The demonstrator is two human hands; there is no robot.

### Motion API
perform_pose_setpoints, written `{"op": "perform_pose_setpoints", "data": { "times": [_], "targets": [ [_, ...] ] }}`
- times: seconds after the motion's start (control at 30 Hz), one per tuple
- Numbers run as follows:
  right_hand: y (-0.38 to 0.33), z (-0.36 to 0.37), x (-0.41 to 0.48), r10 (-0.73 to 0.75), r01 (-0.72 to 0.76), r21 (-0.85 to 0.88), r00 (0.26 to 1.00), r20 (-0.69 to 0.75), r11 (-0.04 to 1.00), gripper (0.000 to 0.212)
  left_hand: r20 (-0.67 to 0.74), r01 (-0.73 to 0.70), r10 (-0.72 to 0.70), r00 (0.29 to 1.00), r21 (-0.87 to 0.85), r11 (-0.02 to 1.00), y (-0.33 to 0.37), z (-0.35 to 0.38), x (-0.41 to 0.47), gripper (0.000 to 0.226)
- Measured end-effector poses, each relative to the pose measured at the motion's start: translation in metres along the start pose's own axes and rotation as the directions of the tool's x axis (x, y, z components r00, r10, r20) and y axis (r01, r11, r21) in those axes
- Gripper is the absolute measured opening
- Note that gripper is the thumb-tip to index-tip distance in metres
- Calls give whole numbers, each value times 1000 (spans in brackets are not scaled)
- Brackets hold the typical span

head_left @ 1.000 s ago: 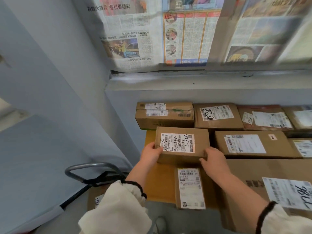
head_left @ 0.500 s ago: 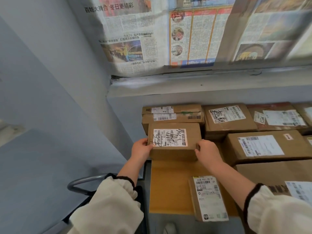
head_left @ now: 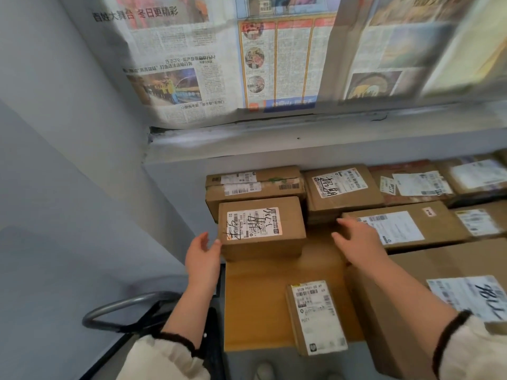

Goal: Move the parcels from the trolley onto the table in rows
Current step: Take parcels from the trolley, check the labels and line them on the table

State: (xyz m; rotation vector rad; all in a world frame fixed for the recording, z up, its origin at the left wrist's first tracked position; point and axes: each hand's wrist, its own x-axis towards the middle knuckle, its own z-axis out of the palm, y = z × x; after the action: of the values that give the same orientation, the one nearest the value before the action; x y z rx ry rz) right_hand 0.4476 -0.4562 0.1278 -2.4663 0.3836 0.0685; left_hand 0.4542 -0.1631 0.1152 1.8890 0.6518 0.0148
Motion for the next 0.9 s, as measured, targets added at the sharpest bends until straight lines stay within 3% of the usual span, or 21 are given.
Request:
{"op": "perform_pose_setpoints", "data": {
  "times": [0.07,0.13,0.23,0.33,0.4,0.47,0.53,0.6,0.7,0.9],
  "targets": [
    [33,-30,10,111,-113,-34,992,-64,993,43,-117,-165,164,979,3,986,6,6,-26,34],
    [66,-57,22,240,-244,-85,969,-55,966,46,-80,-305,303,950,-7,952,17,26,-52,30],
    [111,-83,36,334,-326,-197,943,4,924,45,247,-357,352,903,-25,934,36,79,-79,33],
    [143,-96,45,352,-318,-303,934,64,898,40,532,-359,268,803,74,930,53,143,-95,38],
    [156,-98,49,345,-284,-359,931,118,889,46,606,-526,325,726,185,830,59,178,-104,44],
    [163,-94,52,327,-251,-367,931,161,896,53,678,-723,416,606,252,643,57,205,-114,45],
    [167,-91,52,305,-236,-324,935,182,916,57,746,-805,391,540,322,498,53,224,-119,47],
    [175,-96,52,294,-237,-313,944,151,920,57,786,-813,288,547,417,407,48,237,-120,49],
    [191,-109,48,360,-329,-300,931,55,896,56,793,-794,194,578,491,358,44,243,-122,50],
    [199,-116,47,270,-236,-253,957,107,938,51,717,-738,221,661,568,364,44,243,-125,53]
  ]
}}
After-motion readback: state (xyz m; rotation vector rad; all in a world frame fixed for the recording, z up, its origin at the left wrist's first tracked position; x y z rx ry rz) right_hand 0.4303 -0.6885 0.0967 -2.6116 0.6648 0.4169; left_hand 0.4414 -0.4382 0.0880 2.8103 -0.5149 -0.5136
